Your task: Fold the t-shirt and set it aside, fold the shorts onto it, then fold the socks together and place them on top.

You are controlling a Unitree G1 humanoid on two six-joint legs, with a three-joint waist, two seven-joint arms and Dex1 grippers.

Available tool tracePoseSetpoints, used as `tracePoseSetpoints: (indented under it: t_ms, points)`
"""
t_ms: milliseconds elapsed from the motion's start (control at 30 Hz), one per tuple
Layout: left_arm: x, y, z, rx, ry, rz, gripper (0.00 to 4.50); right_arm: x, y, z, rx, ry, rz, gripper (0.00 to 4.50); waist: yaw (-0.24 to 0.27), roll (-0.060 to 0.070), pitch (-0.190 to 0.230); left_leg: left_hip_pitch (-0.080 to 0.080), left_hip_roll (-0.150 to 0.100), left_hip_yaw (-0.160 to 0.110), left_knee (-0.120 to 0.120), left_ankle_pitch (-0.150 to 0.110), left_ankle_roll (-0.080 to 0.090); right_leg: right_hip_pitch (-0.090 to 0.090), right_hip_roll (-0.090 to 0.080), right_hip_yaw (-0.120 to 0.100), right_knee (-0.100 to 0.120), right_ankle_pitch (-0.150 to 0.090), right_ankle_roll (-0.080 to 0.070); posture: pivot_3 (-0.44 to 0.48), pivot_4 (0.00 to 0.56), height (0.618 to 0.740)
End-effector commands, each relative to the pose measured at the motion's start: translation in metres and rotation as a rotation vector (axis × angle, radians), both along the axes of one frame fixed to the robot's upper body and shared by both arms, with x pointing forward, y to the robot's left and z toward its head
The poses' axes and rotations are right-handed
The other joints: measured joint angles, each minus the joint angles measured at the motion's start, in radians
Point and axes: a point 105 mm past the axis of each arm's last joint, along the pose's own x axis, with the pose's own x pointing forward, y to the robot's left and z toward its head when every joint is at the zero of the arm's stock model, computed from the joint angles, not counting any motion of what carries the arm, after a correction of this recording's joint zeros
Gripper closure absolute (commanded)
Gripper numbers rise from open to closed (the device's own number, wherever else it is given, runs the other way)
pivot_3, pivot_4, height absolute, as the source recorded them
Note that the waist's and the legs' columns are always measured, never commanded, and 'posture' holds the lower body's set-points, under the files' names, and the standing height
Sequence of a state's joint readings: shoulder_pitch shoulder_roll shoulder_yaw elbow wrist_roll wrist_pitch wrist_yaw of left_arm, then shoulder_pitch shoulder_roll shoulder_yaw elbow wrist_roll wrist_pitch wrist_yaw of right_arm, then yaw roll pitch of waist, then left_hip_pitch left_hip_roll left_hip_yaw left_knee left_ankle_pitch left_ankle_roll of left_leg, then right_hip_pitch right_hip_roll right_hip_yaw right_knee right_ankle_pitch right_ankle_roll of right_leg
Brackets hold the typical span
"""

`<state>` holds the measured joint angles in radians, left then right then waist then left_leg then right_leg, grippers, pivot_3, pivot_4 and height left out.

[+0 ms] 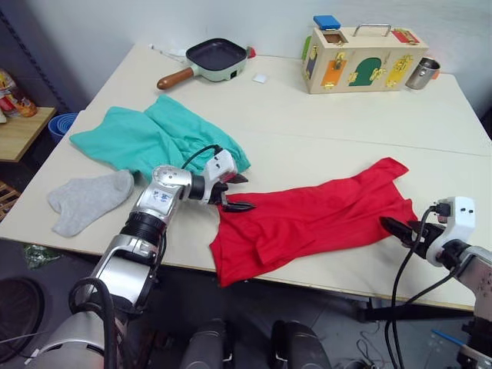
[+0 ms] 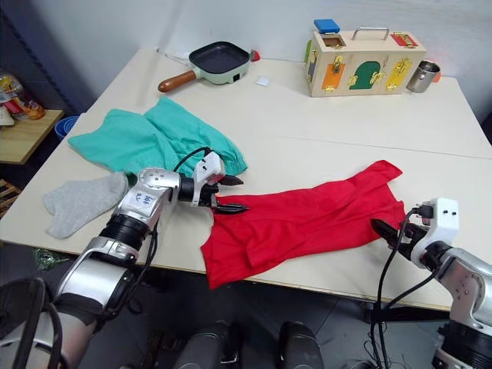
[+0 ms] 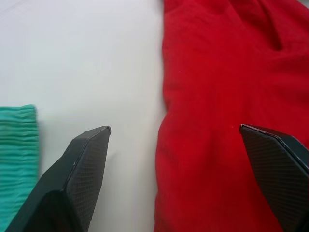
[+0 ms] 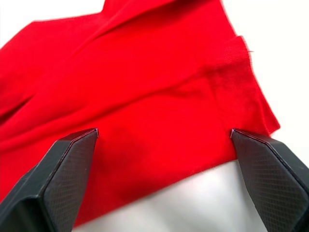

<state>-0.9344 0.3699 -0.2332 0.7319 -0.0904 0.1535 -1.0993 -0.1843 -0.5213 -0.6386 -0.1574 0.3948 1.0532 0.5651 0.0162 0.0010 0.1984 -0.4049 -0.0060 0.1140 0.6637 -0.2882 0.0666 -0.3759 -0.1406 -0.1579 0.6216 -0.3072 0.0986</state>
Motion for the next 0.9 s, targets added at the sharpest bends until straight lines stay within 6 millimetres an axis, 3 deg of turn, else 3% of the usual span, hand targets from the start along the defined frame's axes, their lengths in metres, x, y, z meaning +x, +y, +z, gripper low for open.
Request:
tracePoseSetpoints:
  t_ms: [33, 133, 200, 300, 467, 567, 633, 733, 800, 900]
  points:
    - [0.000, -0.001, -0.003, 0.032, 0.045, -0.017, 0.00, -0.004, -0.011, -0.003, 0.022, 0.027, -0.067, 0.03, -0.002, 0.000, 0.000, 0.000, 0.000, 0.000, 0.000, 0.000, 0.000, 0.000, 0.001, 0.000, 0.000, 0.000, 0.000, 0.000, 0.150, 0.740]
    - [0.006, -0.002, -0.007, 0.045, 0.050, 0.022, 0.40, -0.003, -0.013, 0.000, 0.006, 0.020, -0.068, 0.00, 0.000, -0.001, 0.000, 0.000, 0.000, 0.000, 0.000, 0.000, 0.000, 0.000, 0.001, 0.000, 0.000, 0.000, 0.000, 0.000, 0.150, 0.740]
    - [0.008, -0.001, -0.010, 0.058, 0.056, 0.038, 0.88, 0.001, -0.006, 0.002, 0.009, 0.009, -0.031, 0.40, 0.000, -0.001, 0.000, 0.000, 0.000, 0.000, 0.000, 0.000, 0.001, 0.000, -0.002, 0.000, 0.000, 0.000, 0.000, 0.000, 0.150, 0.740]
    - [0.009, 0.000, -0.014, 0.061, 0.072, 0.054, 1.85, 0.007, 0.004, 0.000, -0.007, 0.010, 0.008, 1.31, -0.003, -0.001, 0.000, 0.000, 0.000, 0.000, 0.000, 0.000, 0.001, 0.000, -0.002, 0.000, 0.000, 0.000, 0.000, 0.000, 0.150, 0.740]
    - [0.005, 0.001, -0.016, 0.038, 0.086, 0.049, 3.45, 0.018, -0.002, 0.001, -0.054, -0.015, -0.018, 3.08, -0.015, -0.001, 0.000, 0.000, 0.000, 0.000, 0.000, 0.000, 0.001, 0.000, -0.002, 0.000, 0.001, 0.000, 0.000, 0.000, 0.150, 0.740]
    - [0.002, 0.007, -0.016, 0.024, 0.073, 0.063, 4.42, 0.033, 0.005, 0.007, -0.070, -0.046, 0.018, 4.16, -0.021, -0.001, 0.000, 0.000, 0.000, 0.000, 0.000, 0.000, 0.001, 0.000, -0.002, 0.000, 0.001, 0.000, 0.000, 0.000, 0.150, 0.740]
    - [-0.001, 0.011, -0.016, 0.021, 0.067, 0.071, 4.50, 0.042, 0.003, 0.013, -0.083, -0.077, 0.007, 4.48, -0.027, -0.001, 0.000, 0.001, 0.000, 0.001, 0.000, 0.000, 0.001, 0.000, -0.002, 0.001, 0.002, 0.000, 0.000, 0.000, 0.150, 0.740]
    - [-0.002, 0.014, -0.009, -0.032, 0.048, 0.117, 4.50, 0.059, -0.008, 0.023, -0.157, -0.124, -0.041, 4.48, -0.027, 0.000, 0.000, 0.001, 0.000, 0.001, 0.000, 0.000, 0.001, 0.000, -0.002, 0.001, 0.002, 0.000, 0.000, 0.000, 0.150, 0.740]
    - [0.000, 0.019, 0.004, -0.100, -0.056, 0.205, 4.50, 0.074, -0.014, 0.037, -0.156, -0.186, -0.084, 4.48, -0.031, 0.000, 0.000, 0.001, 0.000, 0.001, 0.000, 0.001, 0.001, 0.000, -0.002, 0.001, 0.002, 0.000, 0.000, 0.000, 0.150, 0.740]
    - [-0.014, 0.022, 0.011, -0.154, -0.125, 0.307, 4.50, 0.097, -0.018, 0.051, -0.184, -0.247, -0.132, 4.48, -0.043, 0.000, 0.000, 0.001, 0.000, 0.001, 0.000, 0.001, 0.001, -0.001, -0.003, 0.001, 0.002, 0.000, 0.000, 0.000, 0.150, 0.740]
